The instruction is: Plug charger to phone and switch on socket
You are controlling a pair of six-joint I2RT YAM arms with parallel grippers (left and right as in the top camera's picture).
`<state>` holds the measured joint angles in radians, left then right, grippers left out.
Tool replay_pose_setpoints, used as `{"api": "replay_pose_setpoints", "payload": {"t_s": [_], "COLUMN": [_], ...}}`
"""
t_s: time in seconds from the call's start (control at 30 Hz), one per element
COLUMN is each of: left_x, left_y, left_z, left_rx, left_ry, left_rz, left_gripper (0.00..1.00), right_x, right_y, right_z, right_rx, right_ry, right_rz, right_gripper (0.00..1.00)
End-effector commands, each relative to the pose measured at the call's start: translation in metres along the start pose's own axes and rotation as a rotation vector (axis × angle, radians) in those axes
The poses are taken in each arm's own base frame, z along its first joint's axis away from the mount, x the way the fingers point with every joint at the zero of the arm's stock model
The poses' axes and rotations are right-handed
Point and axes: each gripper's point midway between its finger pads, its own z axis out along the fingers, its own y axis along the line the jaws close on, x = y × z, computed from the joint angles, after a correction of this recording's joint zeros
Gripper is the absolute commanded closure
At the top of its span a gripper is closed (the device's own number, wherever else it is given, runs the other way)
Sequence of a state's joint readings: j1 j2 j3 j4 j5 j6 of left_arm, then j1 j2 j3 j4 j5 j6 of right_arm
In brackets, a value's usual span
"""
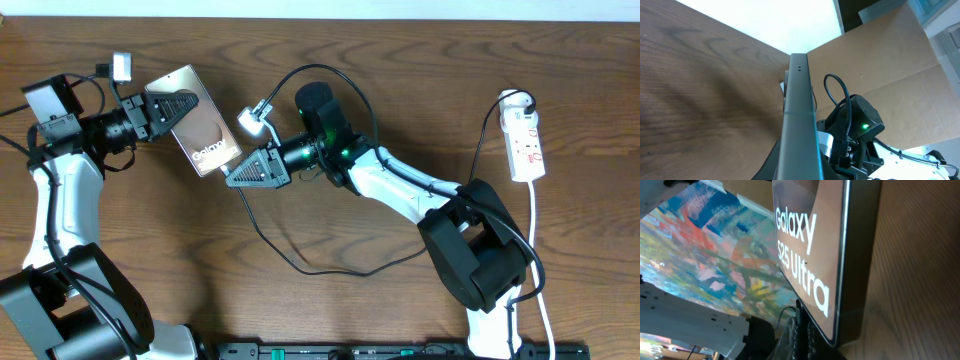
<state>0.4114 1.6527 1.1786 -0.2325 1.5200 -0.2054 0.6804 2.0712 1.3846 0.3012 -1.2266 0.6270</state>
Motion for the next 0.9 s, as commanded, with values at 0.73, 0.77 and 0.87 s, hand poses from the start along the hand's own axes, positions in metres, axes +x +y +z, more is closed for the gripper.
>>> {"api": "replay_pose_setpoints", "payload": {"t_s": [0.73,0.77,0.87], "left_x": [0.003,0.003,0.003], "left_y": [-0.018,-0.018,-0.018], "left_z": [0.000,0.000,0.000], "left_rx": [0.052,0.052,0.052], "left_ry": [0.019,0.019,0.019], "left_rz": [-0.034,-0.034,-0.049], "left_gripper": [0.93,0.92,0.93], "right_x": [-0.030,-0.032,-0.037], "right_y": [0.002,0.003,0.009], "right_z": [0.000,0.000,-0.001], "right_rx": [0.027,0.022,0.007], "right_ry": [-0.115,-0.120,-0.134], "right_rz": [0.029,0.031,0.015], "right_gripper": [0.99,0.99,0.99]}}
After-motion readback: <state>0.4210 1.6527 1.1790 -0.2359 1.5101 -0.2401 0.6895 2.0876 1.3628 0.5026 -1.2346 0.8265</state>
